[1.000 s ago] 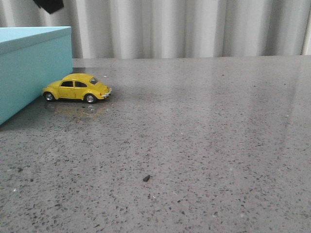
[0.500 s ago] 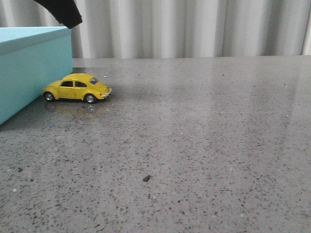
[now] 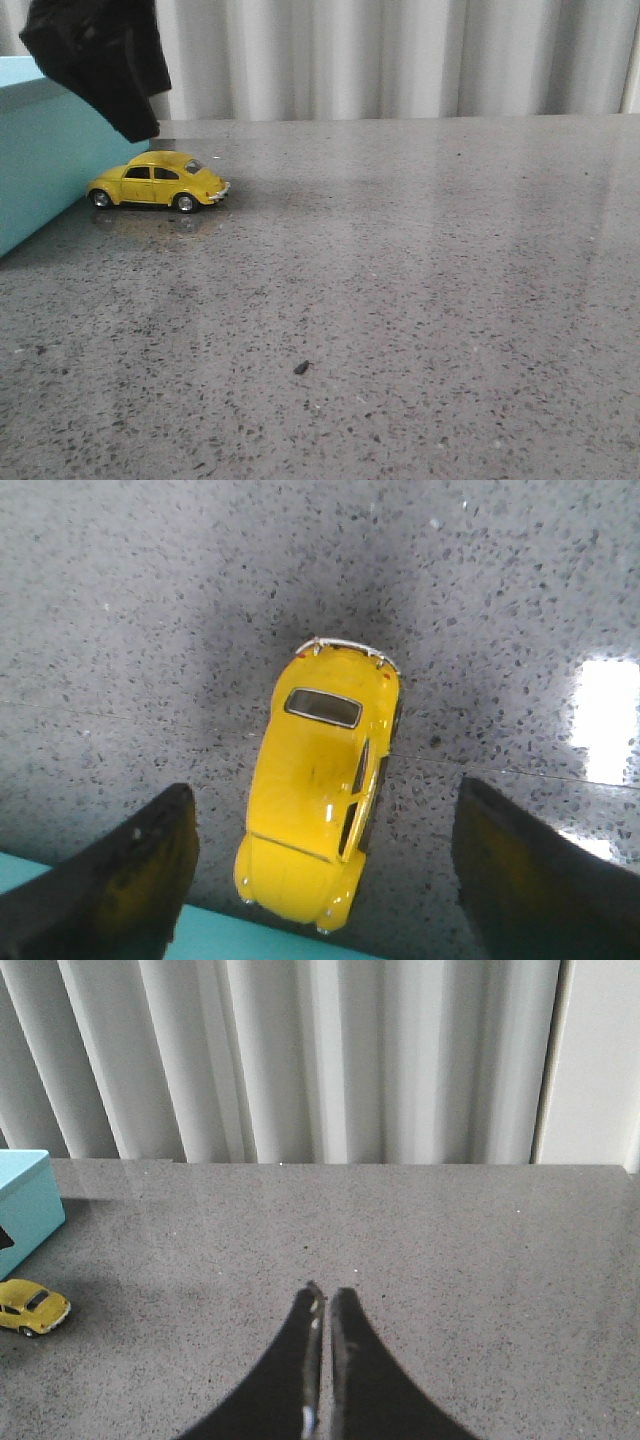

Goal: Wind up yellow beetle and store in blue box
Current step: 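Lower the left gripper and close it around the yellow car, then lift the yellow car with the left gripper and lower it into the box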

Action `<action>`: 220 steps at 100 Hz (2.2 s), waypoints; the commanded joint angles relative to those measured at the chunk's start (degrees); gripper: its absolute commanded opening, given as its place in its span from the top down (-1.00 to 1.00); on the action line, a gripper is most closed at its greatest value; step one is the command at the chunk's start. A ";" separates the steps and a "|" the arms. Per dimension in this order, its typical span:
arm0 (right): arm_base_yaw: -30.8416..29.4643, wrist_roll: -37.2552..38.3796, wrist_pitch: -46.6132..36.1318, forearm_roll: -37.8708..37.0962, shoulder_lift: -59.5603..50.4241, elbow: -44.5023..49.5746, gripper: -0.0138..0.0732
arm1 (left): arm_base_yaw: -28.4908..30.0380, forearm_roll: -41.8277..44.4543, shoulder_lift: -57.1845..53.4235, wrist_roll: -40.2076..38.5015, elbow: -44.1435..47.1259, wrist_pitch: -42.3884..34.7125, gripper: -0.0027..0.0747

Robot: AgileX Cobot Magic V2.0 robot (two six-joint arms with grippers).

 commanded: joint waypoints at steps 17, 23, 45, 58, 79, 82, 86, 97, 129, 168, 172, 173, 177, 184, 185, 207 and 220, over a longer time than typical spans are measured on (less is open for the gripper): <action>0.06 -0.66 -5.57 -0.70 0.70 0.79 0.82 | -1.32 0.78 -0.17 0.15 -1.64 -3.58 -0.34; 0.06 -0.66 -5.57 -0.70 0.70 0.79 0.82 | -1.32 0.77 -0.08 0.15 -1.64 -3.58 -0.34; 0.06 -0.66 -7.34 -0.70 0.70 0.79 0.82 | -1.32 2.54 -0.03 0.15 -1.64 -3.29 -0.34; 0.06 -0.66 -8.12 -0.70 0.70 0.79 0.82 | -1.32 2.27 0.74 -0.29 -1.64 -3.49 -0.34; 0.06 -0.66 -9.63 -0.70 0.70 0.79 0.82 | -1.95 3.75 3.40 -0.38 -1.64 -3.76 -0.34; 0.06 -0.66 -9.63 -0.70 0.70 0.79 0.82 | -1.95 3.76 3.66 -0.38 -1.64 -3.76 -0.34; 0.06 -0.66 -9.63 -0.70 0.70 0.79 0.82 | -1.95 3.76 3.86 -0.38 -1.64 -3.98 -0.34; 0.06 -0.66 -9.41 -0.70 0.65 0.79 0.82 | -1.95 3.95 4.30 -0.38 -1.64 -4.94 -0.34; 0.06 -0.66 -9.51 -0.70 0.65 0.79 0.82 | -1.83 4.67 4.93 -0.38 -1.64 -5.20 -0.34; 0.06 -0.66 -9.85 0.03 0.56 0.79 0.82 | -1.83 4.54 4.93 -0.38 -1.64 -5.09 0.06; 0.06 -0.66 -9.85 0.03 0.56 0.79 0.82 | -1.83 4.54 4.93 -0.38 -1.64 -5.09 0.15; 0.06 -0.66 -9.85 0.03 0.56 0.79 0.82 | -1.83 4.54 4.93 -0.38 -1.64 -4.98 0.16; 0.06 -0.66 -9.95 0.03 0.56 0.79 0.82 | -1.83 4.54 4.93 -0.38 -1.64 -4.84 0.24; 0.06 -0.66 -9.95 0.03 0.56 0.79 0.82 | -1.83 4.54 4.93 -0.38 -1.64 -4.27 0.35; 0.06 -0.66 -9.95 0.03 0.56 0.79 0.82 | -1.83 4.54 4.93 -0.38 -1.64 -4.18 0.36; 0.06 -0.66 -9.95 0.03 0.56 0.79 0.82 | -1.83 4.54 4.93 -0.38 -1.75 -2.23 0.59; 0.06 -0.66 -10.75 0.03 0.56 0.79 0.82 | -1.83 4.54 4.93 -0.38 -3.13 -0.89 0.64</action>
